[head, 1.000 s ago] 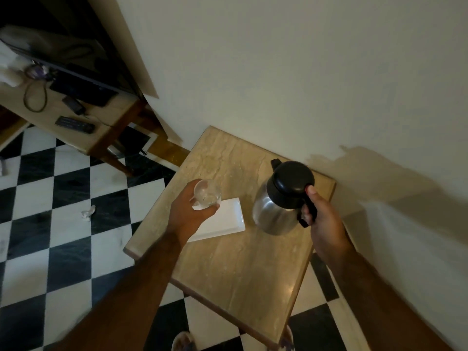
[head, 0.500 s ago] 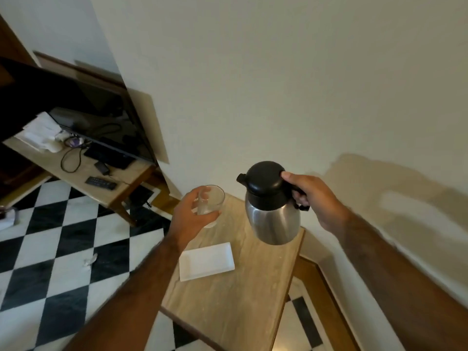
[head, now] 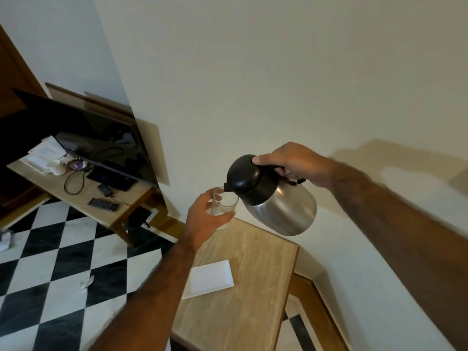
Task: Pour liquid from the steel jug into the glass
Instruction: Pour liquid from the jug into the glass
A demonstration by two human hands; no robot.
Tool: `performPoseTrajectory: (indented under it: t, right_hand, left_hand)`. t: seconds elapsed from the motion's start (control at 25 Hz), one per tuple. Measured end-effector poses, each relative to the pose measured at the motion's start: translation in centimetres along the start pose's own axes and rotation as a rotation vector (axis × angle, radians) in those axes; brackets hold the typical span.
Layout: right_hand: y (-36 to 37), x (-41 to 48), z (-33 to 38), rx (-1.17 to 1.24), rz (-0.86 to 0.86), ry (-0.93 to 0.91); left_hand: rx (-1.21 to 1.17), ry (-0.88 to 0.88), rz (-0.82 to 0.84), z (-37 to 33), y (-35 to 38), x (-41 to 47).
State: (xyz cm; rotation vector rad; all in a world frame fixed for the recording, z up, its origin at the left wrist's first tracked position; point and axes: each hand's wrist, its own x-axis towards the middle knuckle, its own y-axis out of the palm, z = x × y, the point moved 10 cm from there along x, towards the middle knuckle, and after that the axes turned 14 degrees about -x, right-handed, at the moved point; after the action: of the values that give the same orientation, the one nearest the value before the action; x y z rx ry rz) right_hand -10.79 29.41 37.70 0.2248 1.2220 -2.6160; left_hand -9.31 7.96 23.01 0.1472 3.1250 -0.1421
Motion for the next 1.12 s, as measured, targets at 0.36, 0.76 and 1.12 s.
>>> performPoseTrajectory:
  t: [0.36, 0.76, 1.12]
  right_hand:
    - [-0.5, 1.3, 4.2, -0.311, 0.091, 0.026]
    - [1.3, 1.2, 7.8, -0.522, 0.188, -0.031]
    - [2.3, 1.9, 8.7, -0.603, 0.244, -0.018]
  left_hand:
    - [0.021, 0.008, 0.037, 0.1, -0.5, 0.2]
    - [-0.01, -0.032, 0.016, 0.6, -0.9, -0.9]
    - [-0.022, -0.042, -0.002, 0.6, -0.8, -1.8]
